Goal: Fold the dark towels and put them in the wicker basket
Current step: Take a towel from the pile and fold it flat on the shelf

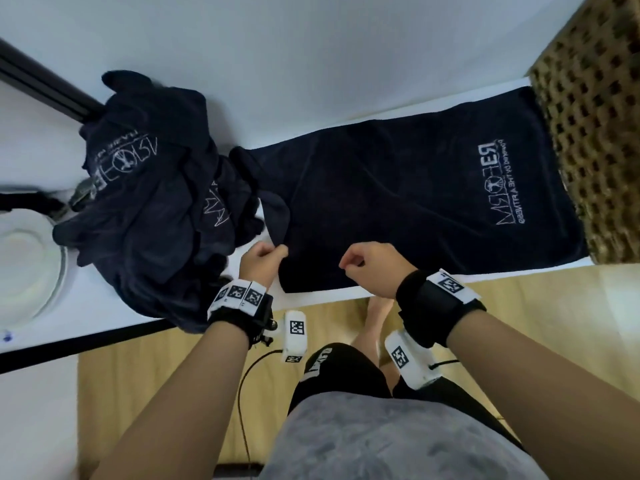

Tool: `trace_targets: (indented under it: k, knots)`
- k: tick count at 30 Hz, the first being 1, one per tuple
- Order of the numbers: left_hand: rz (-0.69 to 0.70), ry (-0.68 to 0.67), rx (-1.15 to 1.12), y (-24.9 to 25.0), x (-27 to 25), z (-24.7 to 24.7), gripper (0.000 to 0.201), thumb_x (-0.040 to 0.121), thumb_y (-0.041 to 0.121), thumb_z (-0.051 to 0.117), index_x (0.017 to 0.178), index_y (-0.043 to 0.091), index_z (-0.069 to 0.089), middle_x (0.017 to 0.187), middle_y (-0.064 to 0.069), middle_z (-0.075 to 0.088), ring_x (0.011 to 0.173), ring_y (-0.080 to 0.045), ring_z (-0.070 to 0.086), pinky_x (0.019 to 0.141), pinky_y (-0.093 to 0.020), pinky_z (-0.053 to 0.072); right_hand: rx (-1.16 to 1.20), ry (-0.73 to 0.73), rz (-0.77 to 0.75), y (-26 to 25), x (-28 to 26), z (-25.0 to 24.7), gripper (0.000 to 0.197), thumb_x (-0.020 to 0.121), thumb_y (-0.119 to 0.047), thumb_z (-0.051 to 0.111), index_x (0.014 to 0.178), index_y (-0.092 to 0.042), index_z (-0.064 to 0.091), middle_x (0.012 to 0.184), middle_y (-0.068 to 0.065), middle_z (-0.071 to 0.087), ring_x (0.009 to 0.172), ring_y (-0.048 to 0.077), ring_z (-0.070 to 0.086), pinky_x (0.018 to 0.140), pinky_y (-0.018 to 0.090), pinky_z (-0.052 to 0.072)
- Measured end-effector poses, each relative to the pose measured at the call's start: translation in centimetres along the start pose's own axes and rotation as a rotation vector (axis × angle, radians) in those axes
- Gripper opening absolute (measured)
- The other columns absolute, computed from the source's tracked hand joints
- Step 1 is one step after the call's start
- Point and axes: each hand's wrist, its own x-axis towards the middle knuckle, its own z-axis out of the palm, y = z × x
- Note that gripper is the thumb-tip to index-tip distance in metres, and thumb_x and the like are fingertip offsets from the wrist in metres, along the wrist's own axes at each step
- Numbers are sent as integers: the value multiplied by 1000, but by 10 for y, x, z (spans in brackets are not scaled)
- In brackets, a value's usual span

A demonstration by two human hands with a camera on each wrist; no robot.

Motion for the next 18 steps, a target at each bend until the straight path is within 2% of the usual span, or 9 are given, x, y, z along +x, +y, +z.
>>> trace_targets:
  k: [3,5,8,10,12,15,17,18]
  knots:
    - [50,-128,-37,11,-17,8,31,68,13,63,55,23,37,61,-1,33,68,-20,35,65,-35,33,63,4,-6,-5,8,5,20,94,-22,54,109,-21,67,101,-4,67,90,11,63,72,19,48]
    - [26,-208,-76,15,-22,12,39,73,4,62,53,23,35,59,1,29,62,-19,33,59,-33,30,135,16,-2,-9,14,10,23,95,-27,56,116,-22,63,105,-5,66,97,13,63,78,20,48]
    - [38,-249,-105,23,-29,23,40,81,-7,61,58,21,43,58,1,38,59,-16,40,59,-32,35,198,37,25,-11,26,14,40,96,-36,55,134,-22,51,120,-5,62,109,15,60,92,26,47]
    - [102,-270,-77,29,-36,32,30,82,-9,62,72,17,50,66,-1,51,62,-16,48,61,-31,43,294,46,74,-10,35,14,51,96,-41,55,141,-18,45,128,1,60,115,19,59,100,36,47]
    - [170,-369,-32,35,-43,39,28,83,-11,62,86,15,51,79,-3,61,69,-17,58,67,-32,53,431,50,134,-7,42,13,59,94,-47,56,143,-15,44,129,5,60,116,23,59,98,43,51]
    - [179,-560,59,41,-44,43,30,88,-13,52,101,14,50,95,-4,70,80,-18,72,75,-30,59,577,74,204,-1,45,9,67,85,-57,62,137,-17,49,121,2,64,106,20,64,87,44,58]
    - [181,-539,132,45,-35,43,27,92,-10,47,102,15,52,100,-8,72,78,-19,74,73,-29,59,579,107,238,7,46,6,64,81,-52,70,133,-19,51,116,2,65,103,20,65,85,43,59]
    - [197,-460,184,47,-29,43,23,93,-5,49,100,17,54,102,-10,72,77,-21,73,74,-31,59,563,127,264,13,46,4,62,81,-45,74,132,-19,52,116,3,65,103,21,65,86,42,58]
